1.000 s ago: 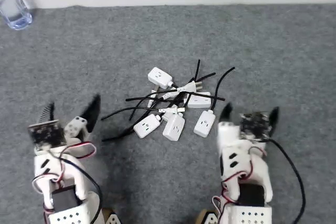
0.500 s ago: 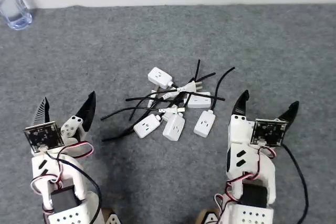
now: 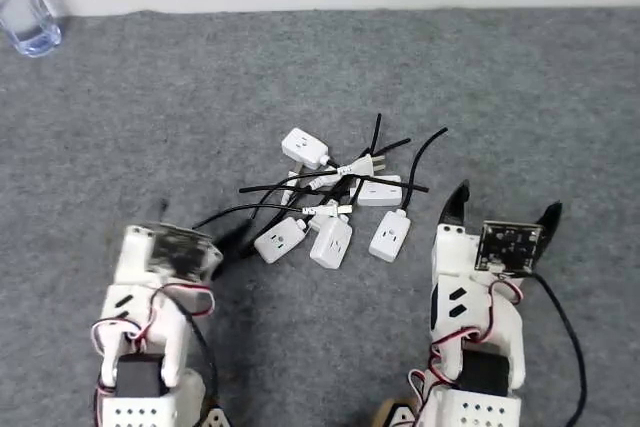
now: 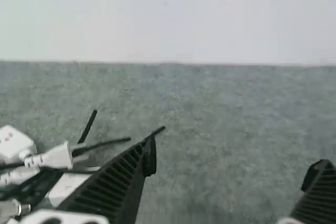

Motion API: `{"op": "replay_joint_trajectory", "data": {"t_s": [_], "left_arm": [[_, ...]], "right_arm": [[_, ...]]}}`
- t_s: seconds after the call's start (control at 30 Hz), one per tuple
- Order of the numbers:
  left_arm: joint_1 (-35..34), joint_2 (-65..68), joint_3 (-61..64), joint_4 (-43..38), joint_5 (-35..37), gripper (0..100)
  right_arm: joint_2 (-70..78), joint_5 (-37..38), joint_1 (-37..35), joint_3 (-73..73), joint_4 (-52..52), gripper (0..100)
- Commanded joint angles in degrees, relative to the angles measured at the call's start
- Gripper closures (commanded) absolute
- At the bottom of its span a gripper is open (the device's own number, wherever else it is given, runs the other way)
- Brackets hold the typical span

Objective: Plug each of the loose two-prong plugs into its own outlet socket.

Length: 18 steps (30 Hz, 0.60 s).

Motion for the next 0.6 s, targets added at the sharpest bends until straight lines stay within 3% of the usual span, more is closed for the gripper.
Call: {"op": "replay_joint_trajectory", "data": {"t_s": [0.0,0.2,0.47,0.57], "left_arm": [[2.02,-0.7,-0.48,5.8,-7.56,59],[1.67,-0.79,-0.48,13.89,-7.56,59],[1.58,-0.79,-0.48,11.16,-7.82,59],[0.0,-0.79,-0.4,8.0,-7.82,59]], "right_arm": [[-0.31,-0.09,0.31,0.79,2.59,56.8],[0.13,-0.26,0.31,0.79,3.56,56.8],[0.13,0.0,-3.82,0.79,7.78,56.8],[-0.04,4.04,-7.08,0.79,10.24,56.8]]}}
